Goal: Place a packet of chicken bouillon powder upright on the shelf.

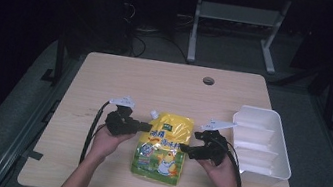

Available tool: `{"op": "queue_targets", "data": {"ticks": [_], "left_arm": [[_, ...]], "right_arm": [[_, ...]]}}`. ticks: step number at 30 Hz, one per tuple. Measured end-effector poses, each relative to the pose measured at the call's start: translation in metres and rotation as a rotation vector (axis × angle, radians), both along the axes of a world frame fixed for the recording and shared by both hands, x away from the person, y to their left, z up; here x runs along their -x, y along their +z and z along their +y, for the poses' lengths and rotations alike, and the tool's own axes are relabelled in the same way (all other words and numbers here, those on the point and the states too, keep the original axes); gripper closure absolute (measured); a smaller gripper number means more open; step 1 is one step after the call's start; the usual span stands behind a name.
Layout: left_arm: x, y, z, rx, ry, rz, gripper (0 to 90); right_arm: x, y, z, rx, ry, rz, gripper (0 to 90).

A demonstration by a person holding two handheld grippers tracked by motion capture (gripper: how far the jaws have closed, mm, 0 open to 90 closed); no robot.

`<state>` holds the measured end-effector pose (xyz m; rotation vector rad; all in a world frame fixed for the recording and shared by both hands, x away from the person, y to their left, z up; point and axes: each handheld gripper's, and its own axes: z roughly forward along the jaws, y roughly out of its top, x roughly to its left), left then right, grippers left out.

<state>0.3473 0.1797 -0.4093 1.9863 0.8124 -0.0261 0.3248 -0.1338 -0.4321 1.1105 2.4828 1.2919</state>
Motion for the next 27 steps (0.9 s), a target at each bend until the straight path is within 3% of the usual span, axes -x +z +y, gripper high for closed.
{"op": "queue_targets", "data": {"ticks": [7, 8, 9, 10, 11, 12, 15, 16, 18, 19, 20, 25, 27], "left_arm": [[0.008, 0.010, 0.000, 0.013, -0.037, -0.042, 90.0], [0.010, 0.013, 0.000, 0.030, -0.052, -0.052, 90.0], [0.010, 0.013, 0.000, 0.030, -0.052, -0.052, 90.0], [0.012, 0.016, 0.000, 0.051, -0.066, -0.058, 90.0], [0.012, 0.016, 0.000, 0.051, -0.066, -0.058, 90.0], [0.016, 0.020, -0.001, 0.050, -0.075, -0.076, 90.0], [0.018, 0.023, -0.001, 0.042, -0.078, -0.090, 90.0], [0.020, 0.026, 0.001, 0.041, -0.079, -0.100, 90.0], [0.021, 0.026, 0.002, 0.040, -0.078, -0.103, 90.0], [0.022, 0.027, 0.004, 0.040, -0.077, -0.106, 90.0], [0.023, 0.027, 0.007, 0.047, -0.084, -0.105, 90.0], [0.028, 0.028, 0.013, 0.040, -0.089, -0.123, 84.1], [0.031, 0.029, 0.018, 0.029, -0.082, -0.149, 81.2]], "right_arm": [[-0.004, 0.002, -0.001, -0.079, 0.055, 0.057, 30.8], [-0.006, 0.003, -0.001, -0.134, 0.090, 0.081, 37.9], [-0.006, 0.003, -0.001, -0.134, 0.090, 0.081, 37.9], [-0.007, 0.006, 0.000, -0.196, 0.117, 0.090, 44.4], [-0.007, 0.006, 0.000, -0.196, 0.117, 0.090, 44.4], [-0.008, 0.011, 0.003, -0.219, 0.142, 0.099, 50.8], [-0.009, 0.016, 0.007, -0.215, 0.172, 0.100, 57.4], [-0.008, 0.022, 0.010, -0.224, 0.203, 0.095, 66.8], [-0.008, 0.025, 0.011, -0.218, 0.212, 0.094, 71.0], [-0.007, 0.032, 0.013, -0.219, 0.241, 0.099, 82.6], [-0.006, 0.035, 0.013, -0.221, 0.255, 0.094, 86.4], [-0.006, 0.047, 0.016, -0.208, 0.296, 0.103, 89.4], [-0.006, 0.053, 0.016, -0.207, 0.319, 0.104, 89.5]]}}
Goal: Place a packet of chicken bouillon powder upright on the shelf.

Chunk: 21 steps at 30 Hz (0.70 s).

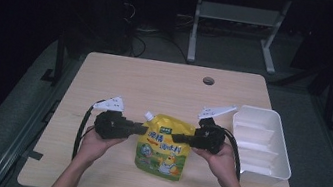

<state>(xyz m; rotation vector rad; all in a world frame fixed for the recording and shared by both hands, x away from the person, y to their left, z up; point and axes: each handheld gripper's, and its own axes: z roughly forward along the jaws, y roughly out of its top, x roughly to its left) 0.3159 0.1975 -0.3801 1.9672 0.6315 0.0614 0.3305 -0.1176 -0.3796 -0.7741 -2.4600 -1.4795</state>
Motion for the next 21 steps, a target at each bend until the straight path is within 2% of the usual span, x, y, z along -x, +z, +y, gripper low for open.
{"op": "queue_targets", "data": {"ticks": [1, 7, 10, 11, 16, 19, 20, 21], "left_arm": [[0.003, 0.001, 0.003, -0.020, 0.006, -0.025, 76.1], [0.012, -0.002, 0.013, -0.062, 0.004, -0.044, 67.6], [0.016, -0.006, 0.018, -0.089, 0.013, -0.048, 62.9], [0.019, -0.010, 0.022, -0.115, 0.021, -0.053, 61.2], [0.025, -0.021, 0.032, -0.148, 0.036, -0.056, 56.1], [0.033, -0.028, 0.043, -0.180, 0.050, -0.054, 53.4], [0.033, -0.028, 0.043, -0.180, 0.050, -0.054, 52.3], [0.036, -0.031, 0.049, -0.190, 0.057, -0.050, 51.4]], "right_arm": [[0.000, 0.004, 0.000, 0.004, 0.012, -0.001, 89.6], [-0.002, 0.013, -0.002, 0.035, 0.016, -0.009, 89.7], [-0.003, 0.019, -0.006, 0.048, 0.016, -0.011, 89.7], [-0.003, 0.023, -0.007, 0.065, 0.012, -0.015, 89.7], [-0.003, 0.033, -0.013, 0.088, 0.021, -0.033, 89.8], [-0.005, 0.048, -0.022, 0.100, 0.026, -0.051, 89.8], [-0.005, 0.048, -0.022, 0.100, 0.026, -0.051, 89.8], [-0.006, 0.057, -0.027, 0.105, 0.020, -0.060, 89.7]]}}
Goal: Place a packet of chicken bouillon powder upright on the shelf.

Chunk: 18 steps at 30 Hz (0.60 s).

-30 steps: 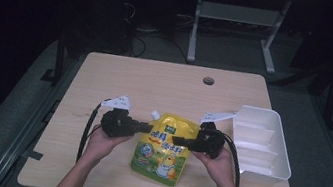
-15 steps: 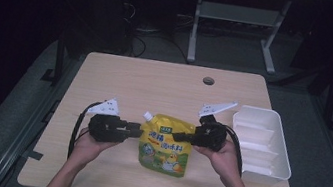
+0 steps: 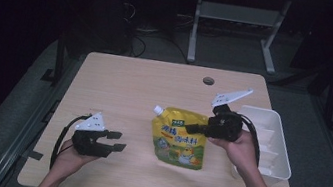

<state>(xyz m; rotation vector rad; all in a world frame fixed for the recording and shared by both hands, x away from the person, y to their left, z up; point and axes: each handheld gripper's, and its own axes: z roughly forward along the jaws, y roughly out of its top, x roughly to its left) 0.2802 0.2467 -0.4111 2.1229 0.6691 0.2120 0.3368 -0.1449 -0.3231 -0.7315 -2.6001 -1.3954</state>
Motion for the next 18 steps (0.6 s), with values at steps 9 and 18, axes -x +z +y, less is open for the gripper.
{"op": "queue_targets", "data": {"ticks": [9, 18], "left_arm": [[0.009, -0.011, 0.019, -0.050, 0.044, 0.000, 40.2], [0.008, -0.021, 0.025, -0.042, 0.074, 0.009, 33.0]], "right_arm": [[-0.009, 0.026, -0.032, 0.015, 0.001, -0.026, 89.6], [-0.016, 0.037, -0.067, 0.012, -0.060, -0.044, 89.6]]}}
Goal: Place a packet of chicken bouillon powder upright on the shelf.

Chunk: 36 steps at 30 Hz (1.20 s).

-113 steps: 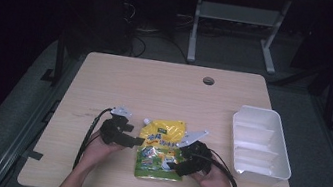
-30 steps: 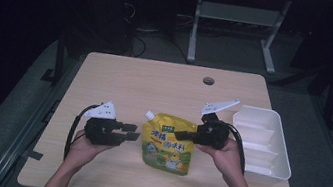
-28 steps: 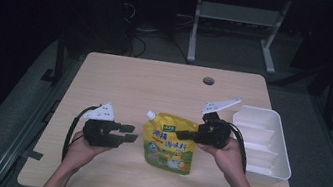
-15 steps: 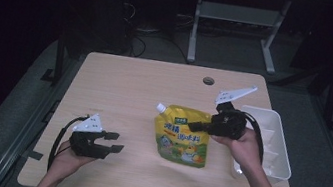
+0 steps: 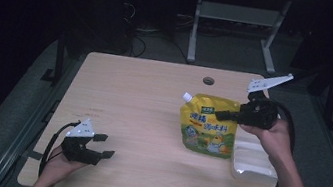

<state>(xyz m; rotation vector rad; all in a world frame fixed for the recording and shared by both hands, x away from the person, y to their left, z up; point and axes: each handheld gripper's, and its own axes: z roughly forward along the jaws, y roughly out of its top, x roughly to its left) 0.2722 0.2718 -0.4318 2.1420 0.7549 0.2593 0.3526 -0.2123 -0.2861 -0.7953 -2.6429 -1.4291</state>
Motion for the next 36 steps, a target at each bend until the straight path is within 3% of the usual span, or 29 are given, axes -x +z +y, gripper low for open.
{"op": "queue_targets", "data": {"ticks": [4, 11, 17, 26, 36], "left_arm": [[-0.001, -0.001, 0.002, 0.013, 0.009, -0.005, 31.2], [-0.002, -0.003, 0.001, -0.003, 0.009, -0.002, 31.0], [-0.003, -0.004, 0.004, 0.003, 0.020, 0.003, 31.1], [-0.004, -0.006, 0.003, 0.006, 0.018, 0.010, 31.0], [-0.006, -0.008, 0.002, 0.021, 0.016, 0.020, 30.8]], "right_arm": [[-0.004, 0.005, -0.013, -0.002, -0.016, -0.005, 89.5], [-0.010, 0.014, -0.029, 0.024, -0.042, -0.027, 89.6], [-0.015, 0.016, -0.054, 0.020, -0.101, -0.036, 89.6], [-0.014, 0.021, -0.091, 0.057, -0.210, -0.052, 89.5], [-0.015, 0.018, -0.114, 0.114, -0.305, -0.061, 89.5]]}}
